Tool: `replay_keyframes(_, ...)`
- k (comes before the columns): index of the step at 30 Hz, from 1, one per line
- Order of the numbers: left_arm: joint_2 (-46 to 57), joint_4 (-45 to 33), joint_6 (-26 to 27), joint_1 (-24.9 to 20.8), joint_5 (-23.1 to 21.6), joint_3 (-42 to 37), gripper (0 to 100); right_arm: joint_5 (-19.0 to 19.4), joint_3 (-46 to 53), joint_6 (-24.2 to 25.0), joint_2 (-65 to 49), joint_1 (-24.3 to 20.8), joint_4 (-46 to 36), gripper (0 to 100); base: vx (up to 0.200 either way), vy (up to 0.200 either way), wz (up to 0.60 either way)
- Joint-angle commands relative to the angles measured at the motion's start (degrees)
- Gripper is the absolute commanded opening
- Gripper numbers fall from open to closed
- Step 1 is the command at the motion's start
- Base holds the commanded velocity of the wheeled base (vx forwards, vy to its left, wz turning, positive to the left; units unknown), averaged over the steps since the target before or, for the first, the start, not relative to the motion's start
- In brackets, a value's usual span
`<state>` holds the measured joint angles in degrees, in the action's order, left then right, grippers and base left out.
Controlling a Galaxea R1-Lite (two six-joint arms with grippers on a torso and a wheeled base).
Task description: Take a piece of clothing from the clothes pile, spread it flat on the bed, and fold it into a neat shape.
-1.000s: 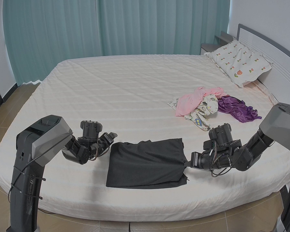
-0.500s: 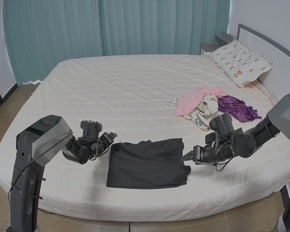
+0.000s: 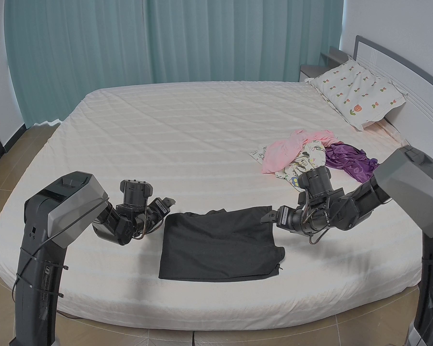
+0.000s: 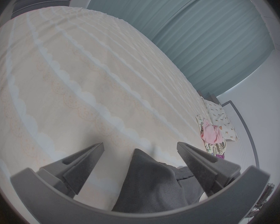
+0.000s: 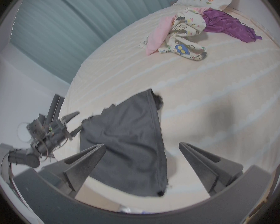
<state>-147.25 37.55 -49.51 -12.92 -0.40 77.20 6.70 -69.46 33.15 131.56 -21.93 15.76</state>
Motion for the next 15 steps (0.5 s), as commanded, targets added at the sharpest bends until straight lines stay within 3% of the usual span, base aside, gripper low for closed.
replay_keyframes(1,0.2,0.1,0.1,-0.2,-0.3,-0.5,100,-2.8,-7.9,2.8,10.9,0.0,3.4,100,0.0,0.0,0.0)
replay_keyframes(5,0.6,0.1,0.4,-0.3,-3.4,-2.1,100,-5.7,-11.6,3.2,13.4,0.5,4.0,100,0.0,0.0,0.0)
replay_keyframes(9,1.7,0.6,3.3,-0.3,-6.5,-4.8,100,-5.7,-11.7,3.3,13.5,0.7,4.9,100,0.0,0.0,0.0)
replay_keyframes(15,2.2,4.6,4.8,-0.4,-8.9,-8.0,100,-5.7,-11.7,4.7,15.3,0.7,13.3,100,0.0,0.0,0.0)
